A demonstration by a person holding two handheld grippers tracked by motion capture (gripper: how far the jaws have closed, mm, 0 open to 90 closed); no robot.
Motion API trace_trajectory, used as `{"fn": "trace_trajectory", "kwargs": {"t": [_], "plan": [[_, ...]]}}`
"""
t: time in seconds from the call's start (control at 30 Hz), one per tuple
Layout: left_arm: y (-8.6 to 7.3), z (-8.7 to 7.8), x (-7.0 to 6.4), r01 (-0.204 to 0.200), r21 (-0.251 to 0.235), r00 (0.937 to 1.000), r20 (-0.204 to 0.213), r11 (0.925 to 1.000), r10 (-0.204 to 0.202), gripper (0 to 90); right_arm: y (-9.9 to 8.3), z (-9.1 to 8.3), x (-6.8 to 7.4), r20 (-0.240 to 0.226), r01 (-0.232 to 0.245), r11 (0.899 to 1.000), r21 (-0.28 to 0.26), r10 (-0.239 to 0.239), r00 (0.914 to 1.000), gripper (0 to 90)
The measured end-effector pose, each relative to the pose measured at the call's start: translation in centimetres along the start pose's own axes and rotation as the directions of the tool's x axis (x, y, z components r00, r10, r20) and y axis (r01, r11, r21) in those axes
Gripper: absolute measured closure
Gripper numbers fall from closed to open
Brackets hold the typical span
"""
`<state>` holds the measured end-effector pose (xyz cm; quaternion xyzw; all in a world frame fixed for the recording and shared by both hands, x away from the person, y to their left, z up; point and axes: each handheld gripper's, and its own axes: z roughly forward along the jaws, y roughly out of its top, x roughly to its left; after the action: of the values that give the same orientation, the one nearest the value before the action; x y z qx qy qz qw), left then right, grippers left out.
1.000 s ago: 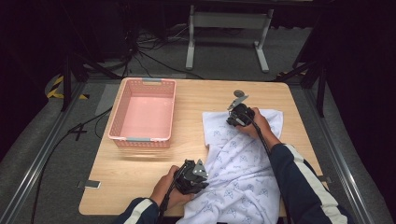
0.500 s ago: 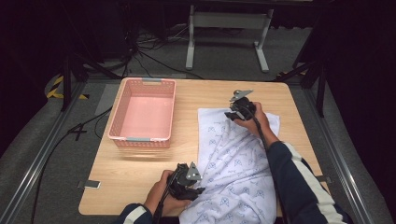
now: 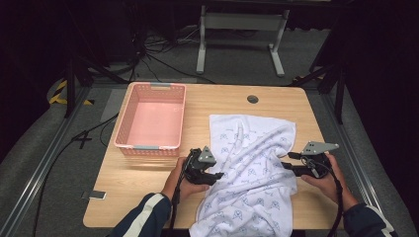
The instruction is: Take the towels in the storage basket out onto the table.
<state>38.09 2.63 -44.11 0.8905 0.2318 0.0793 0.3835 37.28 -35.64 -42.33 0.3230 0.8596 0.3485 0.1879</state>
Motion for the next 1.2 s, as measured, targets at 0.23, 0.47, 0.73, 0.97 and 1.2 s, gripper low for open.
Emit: {"fn": "trace_trajectory", "kwargs": {"t": [0.23, 0.47, 0.73, 0.97, 1.2], "plan": [[0.6, 3.6, 1.3, -0.038, 0.071, 0.9989, -0.024, 0.9967, 0.04, 52.3, -0.9, 3.2, -1.7, 0.025, -0.069, 0.994, 0.087, 0.067, 0.9974, 46.5], [1.0, 3.6, 2.7, 0.0, 0.081, 0.9943, -0.106, 0.9967, 0.009, 56.6, -1.9, 2.3, -3.6, 0.085, -0.173, 0.979, 0.105, 0.164, 0.9828, 48.9], [1.0, 3.6, 3.1, -0.009, 0.08, 0.9931, -0.116, 0.9967, 0.018, 56.2, -1.2, 1.0, -5.8, 0.13, -0.212, 0.977, -0.008, 0.211, 0.9688, 47.3], [1.3, 4.0, 3.5, 0.006, 0.073, 0.9903, -0.139, 0.9973, 0.004, 55.4, 0.2, 4.5, -7.1, 0.169, -0.193, 0.981, 0.036, 0.184, 0.9682, 47.4], [2.1, 4.7, 4.5, 0.052, 0.062, 0.9726, -0.229, 0.9967, -0.037, 57.8, 0.3, 5.3, -9.5, 0.356, -0.203, 0.975, 0.09, 0.159, 0.9211, 51.1]]}}
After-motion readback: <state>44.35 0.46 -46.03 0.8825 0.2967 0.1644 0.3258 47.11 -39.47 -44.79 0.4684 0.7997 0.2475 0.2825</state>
